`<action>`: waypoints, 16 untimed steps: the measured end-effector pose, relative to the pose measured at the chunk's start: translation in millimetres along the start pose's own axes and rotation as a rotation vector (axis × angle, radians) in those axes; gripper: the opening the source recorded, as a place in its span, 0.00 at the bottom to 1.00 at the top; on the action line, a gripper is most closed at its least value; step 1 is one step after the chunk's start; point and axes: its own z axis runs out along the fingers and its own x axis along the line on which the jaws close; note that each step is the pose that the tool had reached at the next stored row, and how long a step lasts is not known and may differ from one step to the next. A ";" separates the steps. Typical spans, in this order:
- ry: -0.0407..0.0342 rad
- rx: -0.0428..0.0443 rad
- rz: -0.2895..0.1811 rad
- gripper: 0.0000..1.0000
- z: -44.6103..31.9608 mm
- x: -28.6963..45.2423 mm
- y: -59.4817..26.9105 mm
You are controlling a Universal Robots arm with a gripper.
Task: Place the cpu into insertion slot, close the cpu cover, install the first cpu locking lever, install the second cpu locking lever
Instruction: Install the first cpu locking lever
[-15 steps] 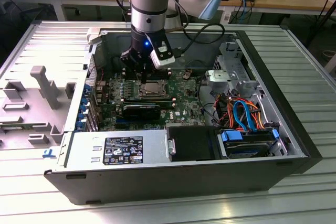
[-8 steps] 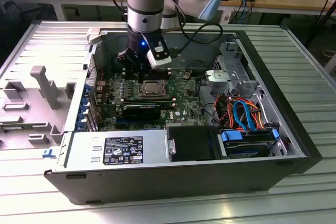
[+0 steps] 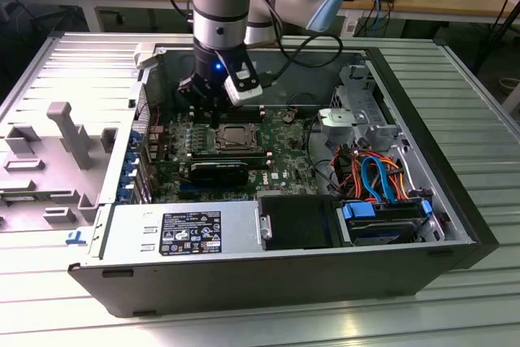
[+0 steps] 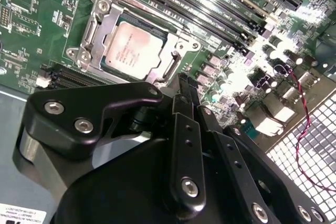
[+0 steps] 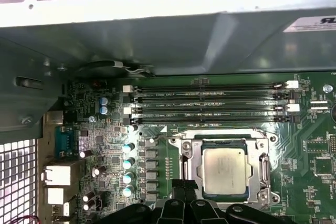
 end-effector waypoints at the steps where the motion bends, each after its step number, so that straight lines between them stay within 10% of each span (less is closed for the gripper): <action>1: -0.0001 0.0000 0.000 0.11 0.1 1.0 0.4; 16: -0.0017 0.0009 -0.014 0.11 1.3 14.6 22.2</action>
